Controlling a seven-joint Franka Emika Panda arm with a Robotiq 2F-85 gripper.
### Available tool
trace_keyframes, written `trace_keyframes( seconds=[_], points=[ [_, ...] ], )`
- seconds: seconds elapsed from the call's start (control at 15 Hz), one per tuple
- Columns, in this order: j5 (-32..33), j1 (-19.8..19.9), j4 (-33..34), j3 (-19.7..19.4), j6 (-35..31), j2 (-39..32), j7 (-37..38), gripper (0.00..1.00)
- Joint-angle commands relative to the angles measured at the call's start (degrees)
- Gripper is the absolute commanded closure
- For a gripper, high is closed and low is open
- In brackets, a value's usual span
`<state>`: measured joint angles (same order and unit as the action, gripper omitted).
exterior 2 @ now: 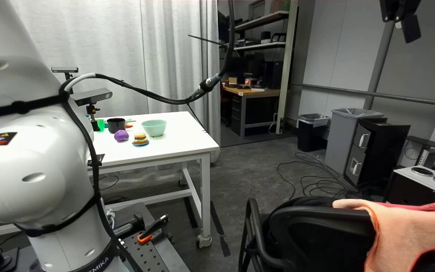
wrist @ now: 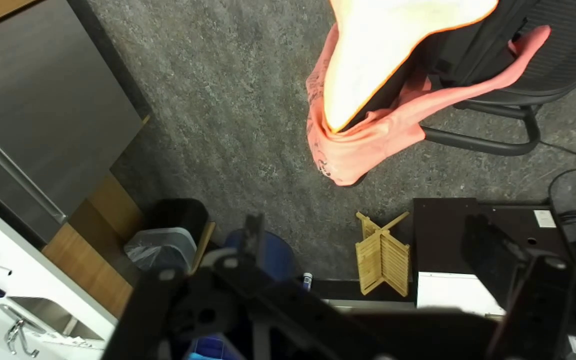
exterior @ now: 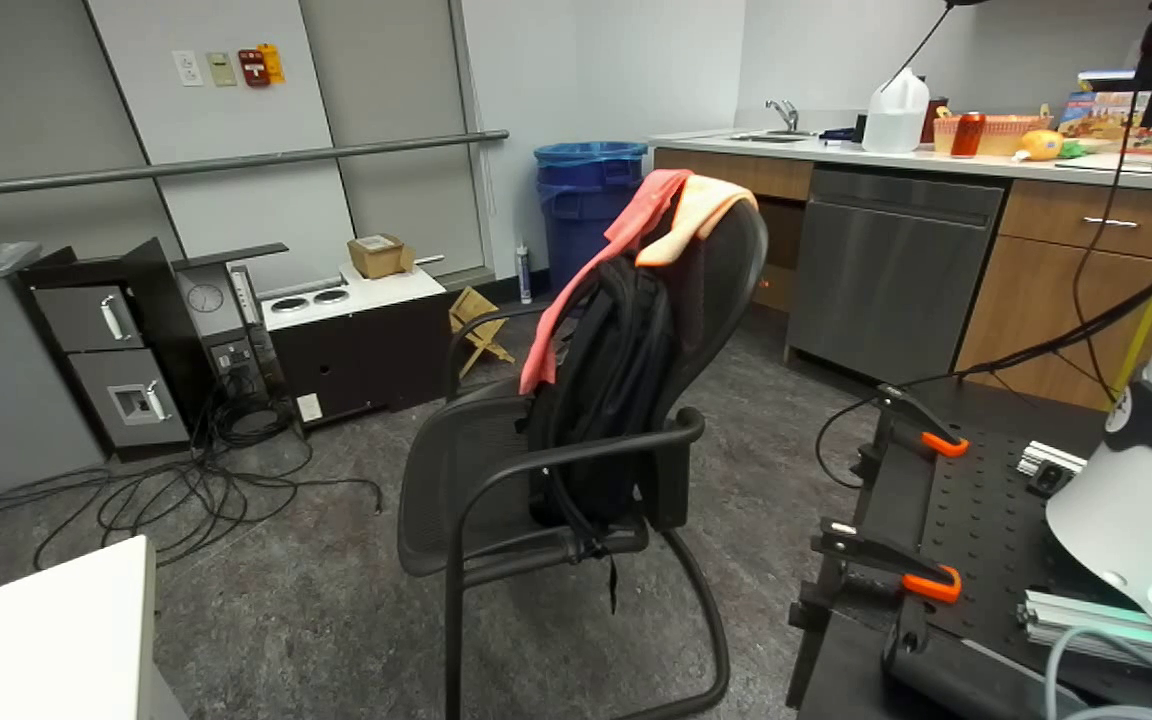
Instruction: Put the peach shirt and orange cloth on the backrest of the chair
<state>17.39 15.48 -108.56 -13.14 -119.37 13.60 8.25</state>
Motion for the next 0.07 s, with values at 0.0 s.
trace_keyframes(
  seconds=[0.0],
  points=[
    [-0.1, 0.1, 0.3, 0.1, 0.2, -0.1, -0.1, 0.00]
  ],
)
